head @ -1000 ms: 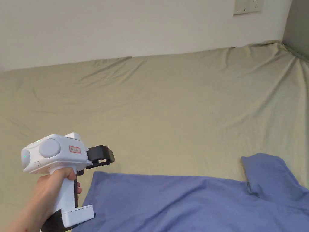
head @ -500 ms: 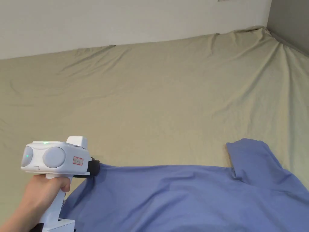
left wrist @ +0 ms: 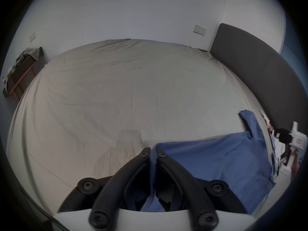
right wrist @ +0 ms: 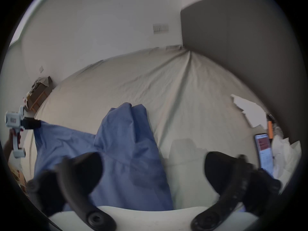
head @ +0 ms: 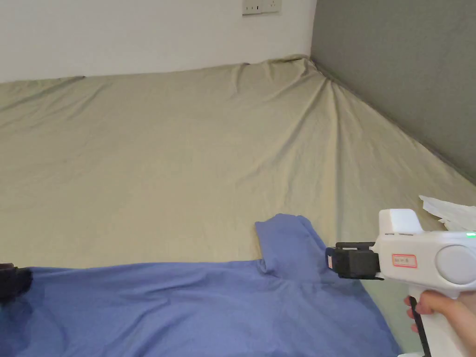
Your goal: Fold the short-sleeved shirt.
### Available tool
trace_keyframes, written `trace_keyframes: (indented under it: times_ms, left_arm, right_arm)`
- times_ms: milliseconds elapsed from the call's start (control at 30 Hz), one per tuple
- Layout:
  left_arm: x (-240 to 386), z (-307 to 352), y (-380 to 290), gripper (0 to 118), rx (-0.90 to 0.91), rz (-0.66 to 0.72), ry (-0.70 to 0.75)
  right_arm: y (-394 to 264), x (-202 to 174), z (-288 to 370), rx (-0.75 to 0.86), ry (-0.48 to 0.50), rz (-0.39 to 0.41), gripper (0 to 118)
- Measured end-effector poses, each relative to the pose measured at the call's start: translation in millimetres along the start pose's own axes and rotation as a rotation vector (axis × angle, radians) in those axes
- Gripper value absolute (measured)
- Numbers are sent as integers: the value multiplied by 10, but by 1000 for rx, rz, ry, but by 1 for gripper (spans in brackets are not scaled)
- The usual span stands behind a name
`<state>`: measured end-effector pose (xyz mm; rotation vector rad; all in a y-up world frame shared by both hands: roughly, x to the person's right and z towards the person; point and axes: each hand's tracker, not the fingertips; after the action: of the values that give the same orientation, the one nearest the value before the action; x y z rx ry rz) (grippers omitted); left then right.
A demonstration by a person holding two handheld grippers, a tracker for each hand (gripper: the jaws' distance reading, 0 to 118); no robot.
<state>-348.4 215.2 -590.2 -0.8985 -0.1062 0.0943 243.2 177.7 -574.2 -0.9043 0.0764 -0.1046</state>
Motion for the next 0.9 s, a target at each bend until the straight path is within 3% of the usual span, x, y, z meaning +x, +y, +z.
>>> trace_keyframes:
  times_ms: [33,67,167,200,233,267,300,333,400,467,567,700,833,900]
  left_arm:
    - [21,-13,-13,3,-1,-3,5]
    - [5,-13,-18,3,-7,-11,9]
    - [-28,-17,-49,3,-17,-10,17]
    - [-51,-16,-61,3,-20,-3,18]
    - [-78,-17,-77,3,-21,5,16]
    - [-91,-16,-93,3,-22,12,14]
    - [-83,-16,-120,3,-26,18,19]
    - [-95,-13,-144,3,-28,22,20]
    - [-122,9,-197,3,-30,41,10]
    - [-106,28,-244,3,-29,44,16]
    - [-70,175,-346,3,9,43,20]
    - [70,804,-527,3,171,97,12]
    - [275,1512,-688,3,317,130,34]
    - [375,1845,-750,3,399,169,76]
  right_arm:
    - [48,-38,-126,-14,56,-19,94]
    - [80,40,-164,-23,61,-35,97]
    - [94,-48,-380,-41,80,-19,96]
    - [72,-105,-396,-54,100,-7,91]
    - [52,-148,-468,-72,106,2,72]
    - [33,-178,-522,-90,90,-1,46]
    - [4,-217,-563,-123,43,-5,21]
    - [-32,-220,-564,-123,-18,22,3]
    - [-127,-248,-366,-20,89,42,3]
    - [-196,-281,-227,-73,139,22,3]
    - [-354,-363,142,72,23,111,3]
    - [-455,-369,949,318,63,-78,2]
    - [-577,-558,1747,532,25,-24,2]
    - [-562,-646,1983,588,2,-59,2]
